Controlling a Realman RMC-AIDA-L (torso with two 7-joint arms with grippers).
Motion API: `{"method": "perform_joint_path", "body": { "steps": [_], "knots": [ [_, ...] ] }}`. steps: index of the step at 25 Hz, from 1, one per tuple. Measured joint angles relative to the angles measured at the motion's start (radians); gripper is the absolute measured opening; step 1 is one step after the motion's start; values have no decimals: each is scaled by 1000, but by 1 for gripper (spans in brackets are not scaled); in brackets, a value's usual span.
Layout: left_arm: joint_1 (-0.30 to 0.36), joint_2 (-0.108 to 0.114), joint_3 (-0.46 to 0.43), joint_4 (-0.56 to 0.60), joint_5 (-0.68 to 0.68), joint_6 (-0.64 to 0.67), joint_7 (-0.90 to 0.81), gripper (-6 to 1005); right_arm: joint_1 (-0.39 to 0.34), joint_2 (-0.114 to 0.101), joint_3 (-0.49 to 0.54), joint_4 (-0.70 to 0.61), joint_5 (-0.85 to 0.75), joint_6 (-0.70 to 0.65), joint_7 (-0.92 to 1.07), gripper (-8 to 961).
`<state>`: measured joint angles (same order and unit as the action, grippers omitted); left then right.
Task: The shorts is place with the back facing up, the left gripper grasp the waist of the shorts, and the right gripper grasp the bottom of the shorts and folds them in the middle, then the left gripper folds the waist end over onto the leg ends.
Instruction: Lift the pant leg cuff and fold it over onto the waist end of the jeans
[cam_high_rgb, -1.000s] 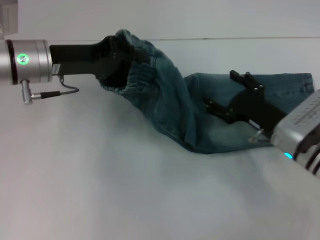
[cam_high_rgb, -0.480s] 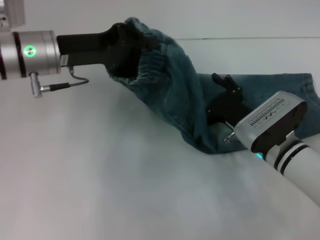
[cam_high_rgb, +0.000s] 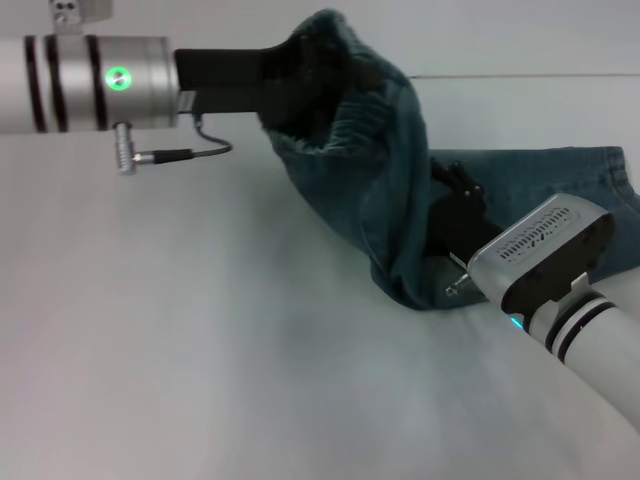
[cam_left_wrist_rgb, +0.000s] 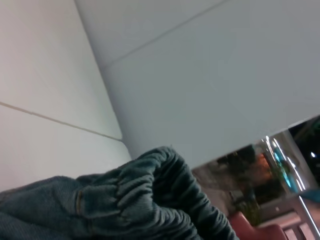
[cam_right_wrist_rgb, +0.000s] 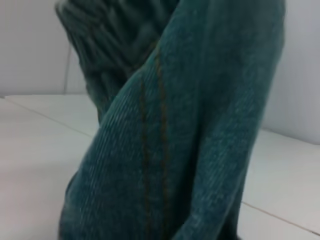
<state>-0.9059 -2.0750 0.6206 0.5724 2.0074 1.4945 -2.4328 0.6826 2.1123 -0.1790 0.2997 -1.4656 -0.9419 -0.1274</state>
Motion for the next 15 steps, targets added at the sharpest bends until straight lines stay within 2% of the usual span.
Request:
{"method": "perform_joint_path", "body": {
  "steps": [5,6,15],
  "knots": [
    [-38,-16,21,0,0,-11,0,83,-24,0,32,10,4,1,0,946],
    [-60,-26,32,0,0,-22,-3,83,-28,0,36,13,5,1,0,946],
    [-126,-64,97,3,-2,-98,-12,85,-74,0,73,15,3,-22,-1,947]
  ]
}}
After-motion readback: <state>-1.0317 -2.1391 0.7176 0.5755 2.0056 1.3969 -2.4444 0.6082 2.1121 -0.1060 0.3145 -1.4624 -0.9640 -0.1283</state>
